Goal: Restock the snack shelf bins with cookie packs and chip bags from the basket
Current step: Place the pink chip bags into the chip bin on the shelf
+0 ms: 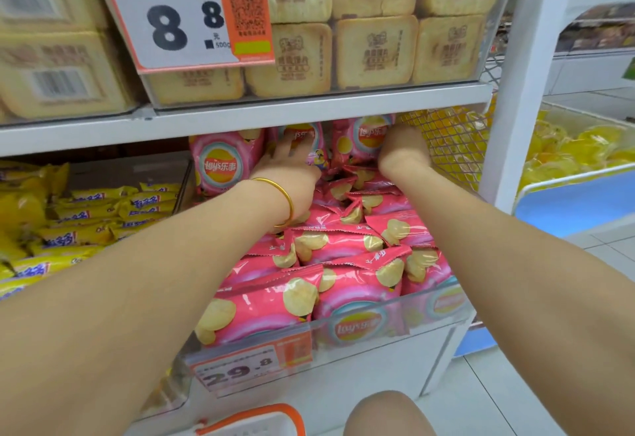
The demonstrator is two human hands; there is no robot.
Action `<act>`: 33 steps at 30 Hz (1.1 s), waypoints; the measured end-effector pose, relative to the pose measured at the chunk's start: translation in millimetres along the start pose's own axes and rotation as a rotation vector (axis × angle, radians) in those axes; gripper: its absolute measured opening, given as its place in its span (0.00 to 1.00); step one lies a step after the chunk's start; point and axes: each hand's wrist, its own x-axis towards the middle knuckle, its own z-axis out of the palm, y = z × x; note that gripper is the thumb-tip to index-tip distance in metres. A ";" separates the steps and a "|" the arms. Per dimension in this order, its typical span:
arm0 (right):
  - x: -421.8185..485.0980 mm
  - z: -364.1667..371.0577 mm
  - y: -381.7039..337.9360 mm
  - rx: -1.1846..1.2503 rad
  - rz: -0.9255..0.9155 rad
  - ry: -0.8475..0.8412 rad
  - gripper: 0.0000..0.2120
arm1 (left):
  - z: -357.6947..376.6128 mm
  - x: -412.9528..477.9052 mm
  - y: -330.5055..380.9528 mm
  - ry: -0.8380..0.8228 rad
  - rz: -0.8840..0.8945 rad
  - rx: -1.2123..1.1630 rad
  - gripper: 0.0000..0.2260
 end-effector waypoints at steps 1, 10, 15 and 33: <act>-2.3 -3.2 1.3 0.018 0.009 -0.003 0.16 | -1.3 -4.7 -1.0 0.031 0.015 -0.042 0.23; -149.7 -64.5 6.3 0.180 -0.323 0.025 0.15 | -5.4 -133.7 -10.3 0.429 0.266 -0.373 0.18; -285.7 -60.5 -24.4 0.288 -0.652 -0.326 0.14 | 23.1 -260.5 -36.3 0.406 0.264 -0.446 0.14; -455.9 298.6 22.7 -0.483 -0.511 -1.393 0.41 | 197.7 -380.4 -86.1 -0.413 -0.120 -0.515 0.14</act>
